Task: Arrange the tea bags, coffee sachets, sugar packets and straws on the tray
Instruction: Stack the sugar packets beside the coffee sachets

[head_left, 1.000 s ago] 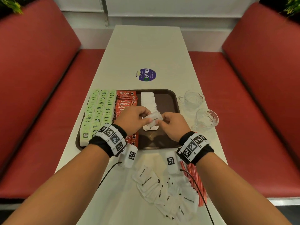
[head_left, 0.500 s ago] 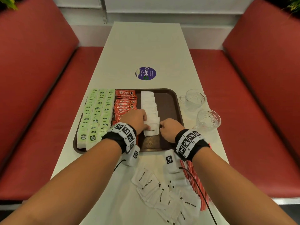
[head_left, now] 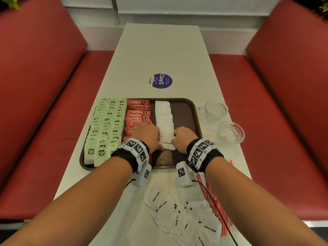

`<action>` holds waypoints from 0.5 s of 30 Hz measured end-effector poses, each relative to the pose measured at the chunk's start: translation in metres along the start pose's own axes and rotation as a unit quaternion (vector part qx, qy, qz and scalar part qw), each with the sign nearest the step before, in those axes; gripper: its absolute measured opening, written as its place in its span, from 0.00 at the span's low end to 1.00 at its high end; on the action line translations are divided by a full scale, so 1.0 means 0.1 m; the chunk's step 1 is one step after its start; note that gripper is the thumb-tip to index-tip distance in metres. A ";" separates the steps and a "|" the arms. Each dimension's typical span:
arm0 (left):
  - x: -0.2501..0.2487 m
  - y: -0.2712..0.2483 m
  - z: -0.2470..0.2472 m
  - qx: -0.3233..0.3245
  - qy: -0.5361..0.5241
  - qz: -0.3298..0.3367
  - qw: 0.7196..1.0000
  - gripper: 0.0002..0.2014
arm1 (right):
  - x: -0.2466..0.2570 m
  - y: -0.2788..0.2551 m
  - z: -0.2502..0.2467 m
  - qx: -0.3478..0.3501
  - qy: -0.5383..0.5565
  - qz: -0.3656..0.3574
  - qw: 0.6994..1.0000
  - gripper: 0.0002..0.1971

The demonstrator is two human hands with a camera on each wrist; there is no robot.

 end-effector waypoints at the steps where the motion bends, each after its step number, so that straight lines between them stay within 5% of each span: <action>1: 0.00 0.01 0.00 0.002 -0.002 0.001 1.000 0.19 | 0.01 0.02 0.00 -0.001 -0.003 0.001 1.000 0.11; 7: 0.00 -0.04 -0.09 0.003 -0.015 0.017 1.000 0.20 | 0.05 -0.07 -0.03 -0.001 -0.009 0.011 1.000 0.13; 15: -0.01 -0.69 -0.16 -0.085 -0.101 0.058 0.989 0.15 | 0.04 -0.90 -0.13 -0.046 -0.011 -0.054 0.997 0.23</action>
Point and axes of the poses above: each hand's wrist, its own y-axis towards the middle knuckle, its own z-axis out of the palm, x = y × z, the point moved 2 cm from there along y, towards the middle knuckle, and after that the axes turned 7 degrees about x, right-handed, at the moved point
